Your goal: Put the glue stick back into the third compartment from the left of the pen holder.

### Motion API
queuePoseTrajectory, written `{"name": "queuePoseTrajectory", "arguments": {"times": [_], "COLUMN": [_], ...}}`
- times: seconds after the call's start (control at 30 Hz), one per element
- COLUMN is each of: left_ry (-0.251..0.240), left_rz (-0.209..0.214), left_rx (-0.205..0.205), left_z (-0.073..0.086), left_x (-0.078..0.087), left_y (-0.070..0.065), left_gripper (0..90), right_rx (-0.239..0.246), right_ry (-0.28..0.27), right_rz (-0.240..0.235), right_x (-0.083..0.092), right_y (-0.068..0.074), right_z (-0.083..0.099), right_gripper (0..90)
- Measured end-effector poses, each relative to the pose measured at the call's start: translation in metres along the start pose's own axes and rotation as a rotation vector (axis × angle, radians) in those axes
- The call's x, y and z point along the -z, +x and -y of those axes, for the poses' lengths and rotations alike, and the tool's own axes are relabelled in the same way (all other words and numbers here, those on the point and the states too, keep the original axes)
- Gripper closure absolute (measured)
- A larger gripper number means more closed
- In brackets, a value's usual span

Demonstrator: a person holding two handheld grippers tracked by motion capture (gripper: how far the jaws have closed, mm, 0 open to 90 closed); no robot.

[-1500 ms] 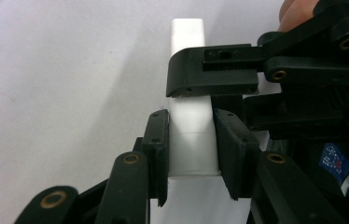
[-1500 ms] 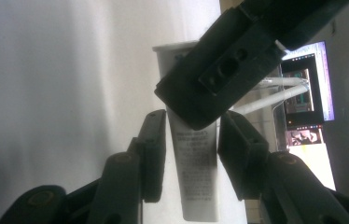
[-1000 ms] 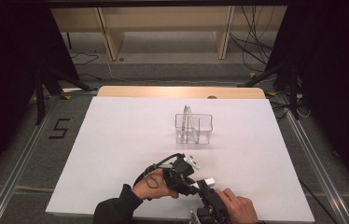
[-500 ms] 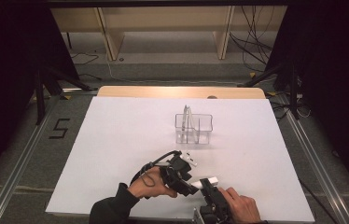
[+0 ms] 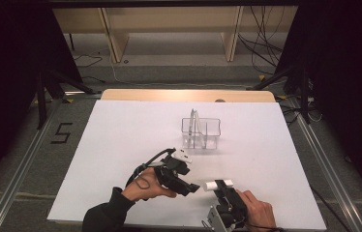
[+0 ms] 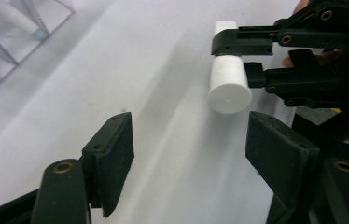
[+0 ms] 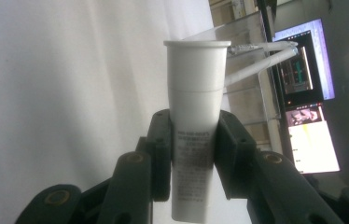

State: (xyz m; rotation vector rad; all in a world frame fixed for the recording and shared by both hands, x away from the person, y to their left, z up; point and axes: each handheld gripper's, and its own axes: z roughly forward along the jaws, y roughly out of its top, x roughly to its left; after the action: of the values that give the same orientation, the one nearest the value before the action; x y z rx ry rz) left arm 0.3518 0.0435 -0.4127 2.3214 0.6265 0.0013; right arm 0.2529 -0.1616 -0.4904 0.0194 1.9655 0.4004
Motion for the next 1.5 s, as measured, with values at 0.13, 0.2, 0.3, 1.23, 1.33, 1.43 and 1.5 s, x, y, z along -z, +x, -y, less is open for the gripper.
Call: {"name": "queuePoseTrajectory", "arguments": {"times": [0.13,0.2,0.3,1.23,1.33,1.43,1.5], "left_ry": [-0.047,-0.075,-0.121,-0.369,-0.377,-0.380,-0.378], "left_rz": [-0.024,-0.037,-0.050,-0.186,-0.200,-0.216,-0.225], "left_rx": [0.015,0.022,0.026,0.095,0.094,0.104,0.104], "left_z": [0.006,0.011,0.021,0.092,0.099,0.104,0.107], "left_x": [0.006,0.010,0.018,0.053,0.054,0.054,0.054], "left_y": [0.006,0.009,0.014,0.041,0.043,0.043,0.044], "left_gripper": [29.6,28.7,27.9,22.7,22.1,20.7,19.9], "right_rx": [-0.055,-0.085,-0.141,-0.796,-0.854,-0.927,-0.965], "right_ry": [-0.006,-0.009,-0.030,-0.153,-0.168,-0.175,-0.179], "right_rz": [-0.007,-0.010,-0.014,-0.250,-0.272,-0.288,-0.292], "right_x": [-0.001,0.000,-0.001,-0.024,-0.029,-0.033,-0.038], "right_y": [-0.004,-0.008,-0.016,-0.080,-0.087,-0.095,-0.100], "right_z": [0.002,0.003,0.006,0.023,0.026,0.029,0.032], "right_gripper": [69.8,69.8,69.8,69.8,69.8,69.8,69.8]}}
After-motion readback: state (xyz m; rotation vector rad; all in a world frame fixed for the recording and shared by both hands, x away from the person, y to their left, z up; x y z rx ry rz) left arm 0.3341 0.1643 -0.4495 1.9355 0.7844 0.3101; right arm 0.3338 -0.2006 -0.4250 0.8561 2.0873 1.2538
